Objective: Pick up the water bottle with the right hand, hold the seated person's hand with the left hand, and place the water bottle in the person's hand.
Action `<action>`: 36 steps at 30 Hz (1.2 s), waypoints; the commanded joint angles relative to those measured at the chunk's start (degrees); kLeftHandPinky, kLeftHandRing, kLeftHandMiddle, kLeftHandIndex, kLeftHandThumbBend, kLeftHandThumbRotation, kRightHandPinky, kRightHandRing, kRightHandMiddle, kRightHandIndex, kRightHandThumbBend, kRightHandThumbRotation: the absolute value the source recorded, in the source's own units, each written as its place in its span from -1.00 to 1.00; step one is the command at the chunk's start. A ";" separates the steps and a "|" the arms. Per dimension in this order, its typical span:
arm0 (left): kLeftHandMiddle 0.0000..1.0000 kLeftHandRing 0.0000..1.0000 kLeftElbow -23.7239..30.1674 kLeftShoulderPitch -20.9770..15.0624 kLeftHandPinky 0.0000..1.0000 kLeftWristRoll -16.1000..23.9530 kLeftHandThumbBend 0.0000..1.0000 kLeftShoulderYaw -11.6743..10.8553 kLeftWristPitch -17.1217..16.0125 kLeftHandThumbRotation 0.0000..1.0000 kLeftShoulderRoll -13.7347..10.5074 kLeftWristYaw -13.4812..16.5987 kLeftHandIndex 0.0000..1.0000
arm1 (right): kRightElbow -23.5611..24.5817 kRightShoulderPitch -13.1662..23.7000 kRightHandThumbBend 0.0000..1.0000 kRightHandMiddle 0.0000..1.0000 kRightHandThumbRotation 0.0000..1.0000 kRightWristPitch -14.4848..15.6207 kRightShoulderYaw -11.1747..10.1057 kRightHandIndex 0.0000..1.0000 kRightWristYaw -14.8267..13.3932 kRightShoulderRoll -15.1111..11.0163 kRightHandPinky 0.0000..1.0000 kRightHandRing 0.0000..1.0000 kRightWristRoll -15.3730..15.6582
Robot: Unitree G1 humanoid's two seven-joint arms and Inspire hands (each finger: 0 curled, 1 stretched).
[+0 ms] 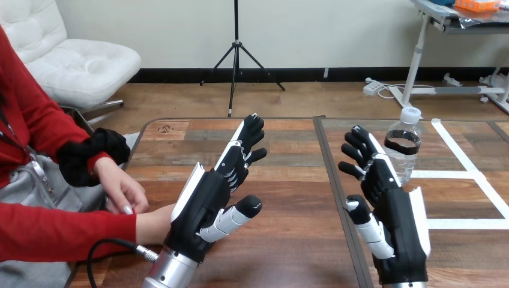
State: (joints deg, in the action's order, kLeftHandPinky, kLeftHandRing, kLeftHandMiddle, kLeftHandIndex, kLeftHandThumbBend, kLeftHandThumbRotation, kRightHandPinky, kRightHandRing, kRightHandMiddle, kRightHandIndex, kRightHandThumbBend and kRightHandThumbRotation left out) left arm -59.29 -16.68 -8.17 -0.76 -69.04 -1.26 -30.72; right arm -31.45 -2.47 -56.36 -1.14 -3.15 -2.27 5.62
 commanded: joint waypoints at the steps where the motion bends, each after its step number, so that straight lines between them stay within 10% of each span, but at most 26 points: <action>1: 1.00 0.95 0.27 -3.90 0.83 -0.64 1.00 -0.42 -0.39 0.64 0.10 -0.12 1.00 | 3.09 3.50 1.00 0.81 0.65 -0.84 -1.94 0.81 -1.91 -0.27 0.56 0.75 0.38; 36: 1.00 0.96 -0.22 -4.10 0.83 -0.40 1.00 -0.30 -0.48 0.65 0.21 -0.28 1.00 | 3.20 3.97 1.00 0.67 0.50 2.24 -9.06 0.72 -13.04 -2.23 0.55 0.54 5.40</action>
State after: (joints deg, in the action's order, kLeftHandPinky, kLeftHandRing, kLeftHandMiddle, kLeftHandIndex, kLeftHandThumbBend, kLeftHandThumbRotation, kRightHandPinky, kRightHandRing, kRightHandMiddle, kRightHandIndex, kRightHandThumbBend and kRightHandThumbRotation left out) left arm -59.29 -16.72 -8.38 -0.80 -69.03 -1.14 -30.86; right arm -30.21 -2.44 -55.20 -8.68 -14.20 -4.20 10.54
